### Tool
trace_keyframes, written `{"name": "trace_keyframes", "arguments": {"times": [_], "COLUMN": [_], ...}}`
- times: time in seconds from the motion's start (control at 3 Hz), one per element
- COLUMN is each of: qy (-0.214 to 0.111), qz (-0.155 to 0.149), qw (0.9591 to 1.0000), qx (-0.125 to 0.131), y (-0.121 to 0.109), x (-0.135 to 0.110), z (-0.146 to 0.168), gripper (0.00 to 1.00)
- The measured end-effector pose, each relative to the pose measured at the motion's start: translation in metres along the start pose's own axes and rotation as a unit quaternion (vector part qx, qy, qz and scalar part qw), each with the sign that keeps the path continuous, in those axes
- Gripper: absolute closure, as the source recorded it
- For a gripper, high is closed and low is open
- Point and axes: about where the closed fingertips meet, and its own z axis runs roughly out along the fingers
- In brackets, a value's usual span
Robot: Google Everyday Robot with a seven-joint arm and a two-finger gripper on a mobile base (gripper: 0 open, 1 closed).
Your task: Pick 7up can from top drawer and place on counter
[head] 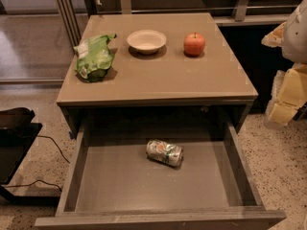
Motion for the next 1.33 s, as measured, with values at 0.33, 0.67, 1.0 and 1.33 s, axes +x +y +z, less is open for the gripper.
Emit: {"name": "trace_keyframes", "arguments": {"times": [0.33, 0.67, 1.0, 1.33], "qy": [-0.001, -0.029, -0.055, -0.068], "qz": [0.000, 0.000, -0.006, -0.008], "qw": [1.0000, 0.9995, 0.9980, 0.9967], "qx": [0.001, -0.011, -0.029, -0.044], "y": [0.000, 0.008, 0.019, 0.027], "x": [0.000, 0.003, 0.004, 0.001], "z": [0.000, 0.023, 0.069, 0.109], "gripper": [0.00, 0.00, 0.00, 0.00]}}
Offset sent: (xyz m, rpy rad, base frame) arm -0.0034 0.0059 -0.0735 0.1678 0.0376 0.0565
